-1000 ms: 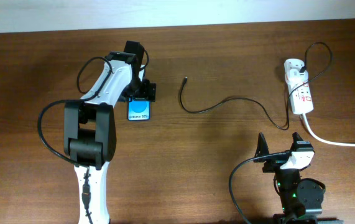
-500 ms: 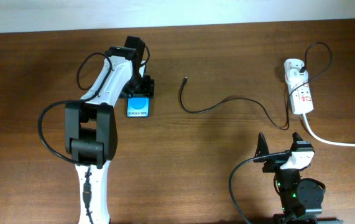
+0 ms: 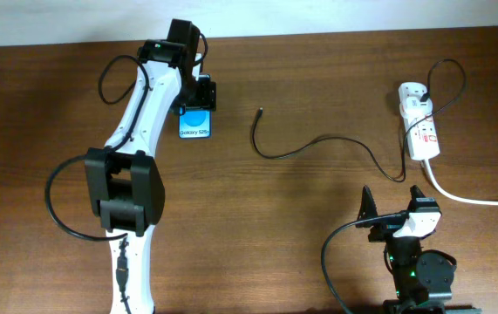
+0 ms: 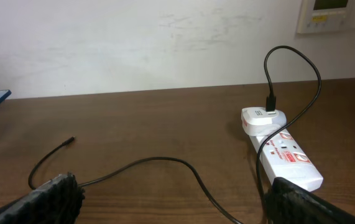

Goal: Plug charger to phone and switch on socket

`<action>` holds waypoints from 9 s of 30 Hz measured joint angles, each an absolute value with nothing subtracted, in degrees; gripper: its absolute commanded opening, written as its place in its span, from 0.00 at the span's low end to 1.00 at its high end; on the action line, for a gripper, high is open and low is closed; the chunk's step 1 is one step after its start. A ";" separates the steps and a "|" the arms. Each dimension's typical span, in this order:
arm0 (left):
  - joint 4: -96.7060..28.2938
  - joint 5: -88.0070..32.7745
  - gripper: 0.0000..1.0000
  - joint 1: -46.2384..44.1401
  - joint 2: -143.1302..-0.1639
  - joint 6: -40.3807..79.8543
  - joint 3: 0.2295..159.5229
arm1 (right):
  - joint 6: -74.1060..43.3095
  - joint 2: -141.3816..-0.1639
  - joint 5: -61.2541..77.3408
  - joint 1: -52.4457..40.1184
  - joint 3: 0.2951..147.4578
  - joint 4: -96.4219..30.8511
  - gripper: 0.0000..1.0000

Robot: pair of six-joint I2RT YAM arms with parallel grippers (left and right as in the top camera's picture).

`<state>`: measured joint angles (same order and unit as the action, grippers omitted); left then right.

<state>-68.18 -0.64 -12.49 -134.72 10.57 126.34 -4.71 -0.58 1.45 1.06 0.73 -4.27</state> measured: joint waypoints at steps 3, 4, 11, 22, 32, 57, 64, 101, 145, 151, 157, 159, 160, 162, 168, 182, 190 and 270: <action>-68.38 -1.39 0.00 -12.49 -134.72 17.26 126.34 | -4.75 -0.58 1.45 1.06 0.73 -4.27 0.98; -68.77 -2.57 0.00 -12.49 -134.72 20.99 126.34 | -4.69 -0.58 1.48 1.06 0.73 -4.27 0.99; -76.55 -17.91 0.00 -11.86 -134.72 42.52 134.10 | -4.73 -0.58 1.48 1.06 0.73 -4.27 0.98; -84.68 -37.78 0.00 -5.96 -134.72 61.04 135.74 | -4.69 -0.58 1.45 1.06 0.73 -4.27 0.98; -85.84 -45.74 0.00 -5.96 -134.72 65.82 135.74 | -4.69 -0.58 1.45 1.06 0.73 -4.27 0.98; -88.12 -53.56 0.00 -5.80 -134.72 65.87 135.74 | -4.73 -0.58 1.48 1.06 0.73 -4.27 0.98; -88.12 -51.20 0.00 -5.80 -134.72 65.89 135.74 | -4.69 -0.58 1.43 1.06 0.73 -4.27 0.98; -87.00 -27.57 0.00 -5.80 -134.72 66.08 135.74 | -12.16 -39.51 38.46 1.06 40.10 -30.65 0.98; -90.41 -36.25 0.00 -5.32 -134.72 66.04 135.76 | -30.30 -65.19 37.67 1.06 56.53 -37.26 0.99; -90.37 -36.25 0.00 -5.32 -134.72 66.04 135.76 | -31.14 -66.72 37.87 1.06 56.53 -36.82 0.99; -90.39 -36.25 0.00 -5.32 -134.72 66.04 135.76 | -31.14 -66.72 38.04 1.06 56.53 -36.32 0.99; -90.39 -36.25 0.00 -5.32 -134.72 66.04 135.76 | -31.14 -66.72 38.06 1.06 56.53 -36.32 0.99; -90.37 -36.25 0.00 -5.32 -134.72 66.04 135.76 | -31.18 -66.72 38.06 1.06 56.53 -36.32 0.99; -90.37 -36.25 0.00 -5.32 -134.72 66.04 135.76 | -31.18 -66.72 38.06 1.06 56.53 -36.10 0.99; -90.32 -36.25 0.00 -5.65 -134.72 66.04 135.76 | -31.64 -66.72 38.06 1.06 56.53 -35.42 0.99; -89.10 -36.21 0.00 -8.93 -134.72 66.08 135.76 | -31.79 -66.72 38.06 1.06 56.53 -35.42 0.99; -89.14 -36.25 0.00 -8.93 -134.72 68.05 135.76 | -35.62 -66.72 38.02 1.06 56.53 -34.37 0.99; -55.81 -64.16 0.81 -7.25 -134.69 34.79 136.64 | -59.96 -93.23 19.22 -14.06 77.25 -8.69 0.04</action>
